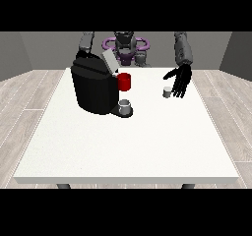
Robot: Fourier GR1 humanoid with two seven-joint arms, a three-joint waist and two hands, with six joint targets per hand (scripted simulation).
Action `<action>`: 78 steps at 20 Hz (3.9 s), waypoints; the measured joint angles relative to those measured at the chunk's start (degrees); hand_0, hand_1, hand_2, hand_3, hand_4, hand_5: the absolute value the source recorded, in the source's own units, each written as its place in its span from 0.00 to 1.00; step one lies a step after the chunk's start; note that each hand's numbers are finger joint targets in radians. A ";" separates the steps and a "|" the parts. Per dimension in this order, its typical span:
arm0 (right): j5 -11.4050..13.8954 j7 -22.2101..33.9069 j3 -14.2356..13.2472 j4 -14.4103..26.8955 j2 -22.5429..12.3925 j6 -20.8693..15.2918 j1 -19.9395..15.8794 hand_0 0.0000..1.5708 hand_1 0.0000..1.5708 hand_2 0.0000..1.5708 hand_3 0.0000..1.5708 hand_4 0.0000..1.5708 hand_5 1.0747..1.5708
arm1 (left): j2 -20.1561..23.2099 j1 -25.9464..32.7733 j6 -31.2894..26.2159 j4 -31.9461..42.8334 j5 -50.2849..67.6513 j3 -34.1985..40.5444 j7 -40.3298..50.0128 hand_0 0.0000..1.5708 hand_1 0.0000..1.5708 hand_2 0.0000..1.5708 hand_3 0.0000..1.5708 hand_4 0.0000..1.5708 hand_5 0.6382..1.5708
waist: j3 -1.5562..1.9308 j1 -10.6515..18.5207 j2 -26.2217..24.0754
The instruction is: Insert the coffee pod into the coffee machine and close the lid
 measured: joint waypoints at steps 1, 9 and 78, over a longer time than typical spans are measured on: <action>0.28 -1.22 -0.11 1.15 0.20 -0.35 -0.30 0.00 0.00 0.00 0.00 0.00 1.00 | -0.18 -0.74 0.85 0.51 -0.71 -0.08 -0.67 0.48 0.48 0.56 0.40 0.00 1.00 | -0.01 0.37 0.74; 0.96 -1.33 1.00 4.45 0.60 -1.26 -1.63 0.00 0.00 0.00 0.00 0.00 1.00 | -1.71 -4.55 8.60 5.38 -8.77 -2.60 -3.74 0.60 0.60 0.66 0.55 0.27 1.00 | 0.00 0.55 0.89; -0.58 -1.92 -6.23 13.95 -3.19 -0.71 -12.80 0.00 0.00 0.00 0.00 0.00 1.00 | -5.40 -44.32 -14.18 14.80 -15.61 4.48 9.88 0.76 0.76 0.81 0.78 0.30 1.00 | 0.04 -7.33 -0.15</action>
